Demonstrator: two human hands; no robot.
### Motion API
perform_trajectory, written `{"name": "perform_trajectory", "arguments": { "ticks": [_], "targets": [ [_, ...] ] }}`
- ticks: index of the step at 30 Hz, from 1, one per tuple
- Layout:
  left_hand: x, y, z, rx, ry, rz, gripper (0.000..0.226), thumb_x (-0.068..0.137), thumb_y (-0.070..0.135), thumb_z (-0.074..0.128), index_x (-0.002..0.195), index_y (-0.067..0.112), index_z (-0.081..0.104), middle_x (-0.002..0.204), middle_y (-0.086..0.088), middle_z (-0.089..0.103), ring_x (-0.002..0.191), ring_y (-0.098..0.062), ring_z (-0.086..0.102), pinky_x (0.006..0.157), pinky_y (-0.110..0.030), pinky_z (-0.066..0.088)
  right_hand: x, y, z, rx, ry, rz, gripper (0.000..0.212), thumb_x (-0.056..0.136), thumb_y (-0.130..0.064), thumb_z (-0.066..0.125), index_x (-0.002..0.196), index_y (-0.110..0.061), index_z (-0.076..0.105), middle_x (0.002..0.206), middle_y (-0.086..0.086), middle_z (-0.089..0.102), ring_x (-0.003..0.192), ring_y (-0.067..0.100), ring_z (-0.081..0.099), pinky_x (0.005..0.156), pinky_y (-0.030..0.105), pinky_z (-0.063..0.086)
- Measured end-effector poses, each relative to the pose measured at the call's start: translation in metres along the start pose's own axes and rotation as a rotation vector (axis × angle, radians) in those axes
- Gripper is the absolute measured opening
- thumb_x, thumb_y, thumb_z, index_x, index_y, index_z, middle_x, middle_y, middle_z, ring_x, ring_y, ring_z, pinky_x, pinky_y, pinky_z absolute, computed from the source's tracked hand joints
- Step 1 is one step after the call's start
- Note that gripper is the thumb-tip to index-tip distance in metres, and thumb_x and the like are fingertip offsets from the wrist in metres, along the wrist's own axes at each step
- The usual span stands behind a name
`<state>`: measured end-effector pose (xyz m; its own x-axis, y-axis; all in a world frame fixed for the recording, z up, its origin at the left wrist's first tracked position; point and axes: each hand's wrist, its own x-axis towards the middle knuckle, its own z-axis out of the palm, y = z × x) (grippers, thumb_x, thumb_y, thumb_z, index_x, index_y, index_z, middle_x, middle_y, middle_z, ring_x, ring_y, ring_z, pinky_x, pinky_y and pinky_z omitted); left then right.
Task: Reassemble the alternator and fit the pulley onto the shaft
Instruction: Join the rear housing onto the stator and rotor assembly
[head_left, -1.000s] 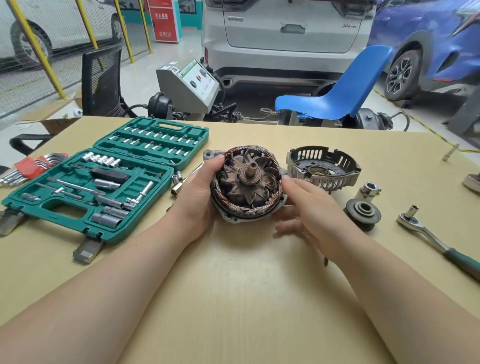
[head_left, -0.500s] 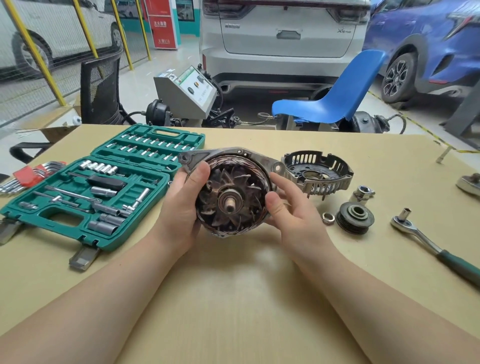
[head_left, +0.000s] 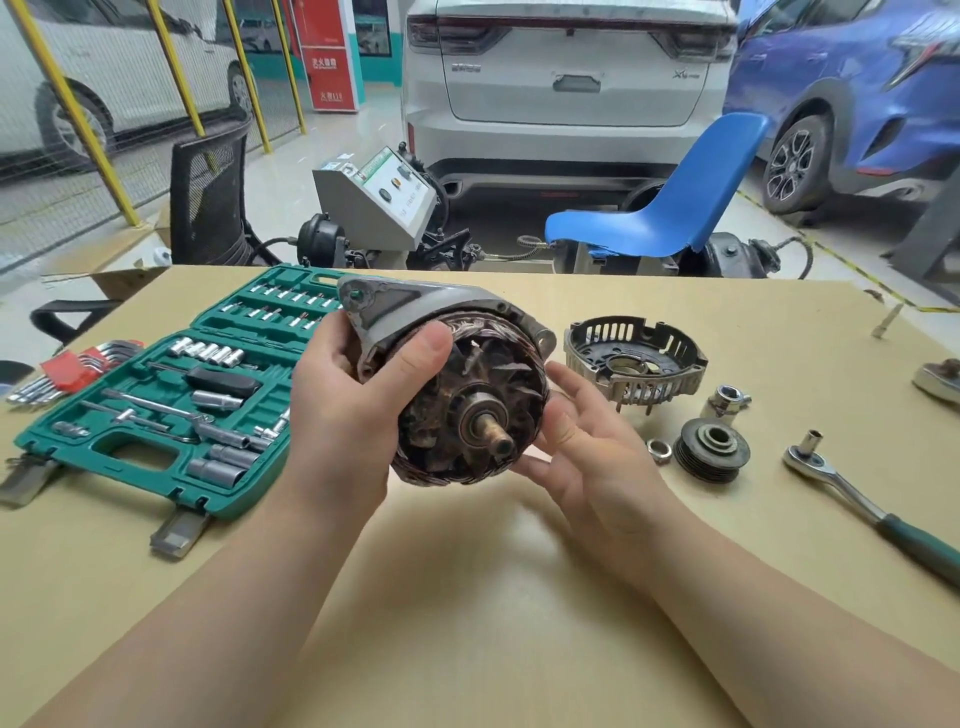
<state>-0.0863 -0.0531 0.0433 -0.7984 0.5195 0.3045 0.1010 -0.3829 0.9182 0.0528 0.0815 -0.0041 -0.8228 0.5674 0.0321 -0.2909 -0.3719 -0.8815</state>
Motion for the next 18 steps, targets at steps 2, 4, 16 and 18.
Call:
{"name": "perform_trajectory", "arguments": {
  "ticks": [2, 4, 16, 18],
  "targets": [
    [-0.007, 0.003, 0.001, 0.067, -0.034, 0.077, 0.060, 0.071, 0.041, 0.090, 0.124, 0.020, 0.069, 0.117, -0.005, 0.080, 0.108, -0.030, 0.078, 0.095, -0.053, 0.064, -0.002, -0.005, 0.005, 0.138, -0.083, 0.078, 0.058, 0.104, -0.038, 0.050, 0.154, -0.010, 0.040, 0.156, 0.016, 0.046, 0.139, 0.032, 0.048, 0.109, 0.054, 0.045],
    [-0.014, 0.004, 0.001, 0.176, -0.110, 0.201, 0.064, 0.071, 0.040, 0.093, 0.127, 0.022, 0.067, 0.116, -0.001, 0.080, 0.106, -0.024, 0.079, 0.087, -0.039, 0.066, -0.004, -0.009, 0.008, 0.308, -0.087, 0.159, 0.070, 0.108, -0.053, 0.035, 0.158, -0.006, 0.031, 0.164, 0.024, 0.029, 0.152, 0.041, 0.028, 0.124, 0.061, 0.018],
    [-0.035, -0.020, 0.024, 0.701, -0.388, 1.103, 0.080, 0.078, 0.059, 0.091, 0.125, 0.007, 0.054, 0.138, -0.012, 0.069, 0.132, -0.032, 0.066, 0.114, -0.053, 0.048, -0.011, -0.028, 0.008, 0.452, -0.013, 0.092, 0.094, 0.091, -0.074, 0.048, 0.151, -0.003, 0.040, 0.139, 0.018, 0.050, 0.126, 0.038, 0.052, 0.112, 0.054, 0.041],
    [-0.039, -0.024, 0.025, 0.733, -0.368, 1.201, 0.080, 0.077, 0.063, 0.090, 0.122, 0.008, 0.054, 0.139, -0.008, 0.068, 0.133, -0.031, 0.064, 0.116, -0.058, 0.044, -0.013, -0.036, 0.009, 0.451, -0.015, 0.031, 0.089, 0.091, -0.068, 0.048, 0.151, -0.004, 0.034, 0.146, 0.018, 0.041, 0.131, 0.039, 0.046, 0.112, 0.056, 0.040]
  ]
}}
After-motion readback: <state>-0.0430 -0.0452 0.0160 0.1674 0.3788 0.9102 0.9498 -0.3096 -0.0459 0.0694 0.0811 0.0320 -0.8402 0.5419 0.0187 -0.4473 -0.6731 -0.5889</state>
